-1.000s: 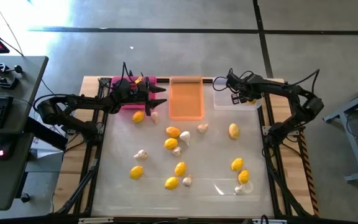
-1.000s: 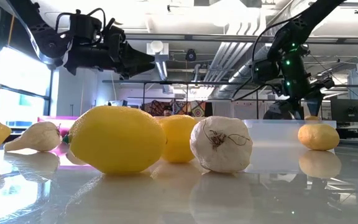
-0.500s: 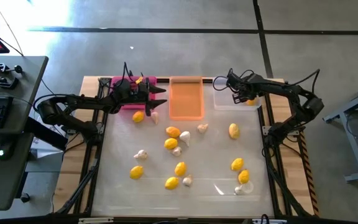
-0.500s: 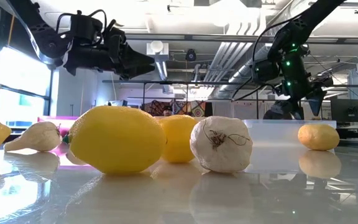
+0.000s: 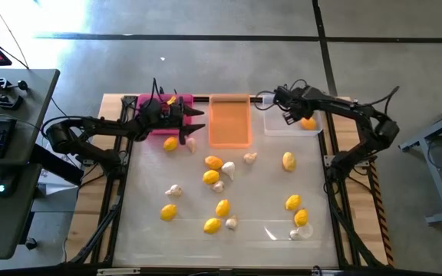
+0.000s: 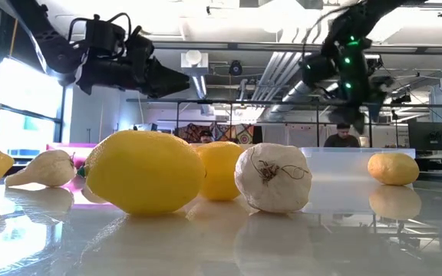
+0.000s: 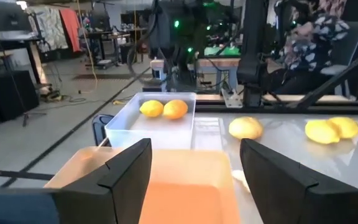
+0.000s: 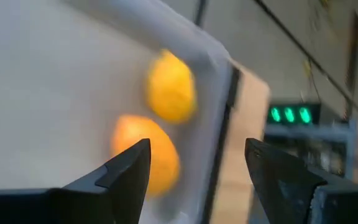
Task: Sort produce into baskets
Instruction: Put the yellow lemon into the transparent bin
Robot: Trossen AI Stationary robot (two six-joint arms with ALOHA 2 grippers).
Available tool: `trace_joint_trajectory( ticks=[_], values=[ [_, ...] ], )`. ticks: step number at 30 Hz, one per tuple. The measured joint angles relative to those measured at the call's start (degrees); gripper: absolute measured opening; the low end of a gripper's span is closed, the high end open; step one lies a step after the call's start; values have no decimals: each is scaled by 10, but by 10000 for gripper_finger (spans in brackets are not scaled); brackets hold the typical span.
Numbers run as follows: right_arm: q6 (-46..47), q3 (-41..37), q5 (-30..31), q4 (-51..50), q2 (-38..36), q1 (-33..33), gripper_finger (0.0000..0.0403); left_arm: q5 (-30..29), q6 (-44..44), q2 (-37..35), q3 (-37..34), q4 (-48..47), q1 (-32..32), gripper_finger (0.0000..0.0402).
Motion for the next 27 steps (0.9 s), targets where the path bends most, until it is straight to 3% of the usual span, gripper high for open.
trace_joint_trajectory(
  ticks=[3,11,15,19,23,27],
  values=[
    [-58,1,-32,71,0,36,250,0,13,0,-21,32,0,208],
    [-163,-18,-210,287,0,130,207,0,2,0,-83,142,0,123],
    [-200,-19,-250,349,0,173,180,3,-2,0,-97,149,0,83],
    [-220,-19,-333,416,5,214,158,3,0,0,-108,151,0,48],
    [-254,-19,-376,476,29,262,145,4,9,0,-112,150,0,19],
    [-292,-19,-380,538,74,307,142,4,9,0,-112,150,0,2]
  ],
)
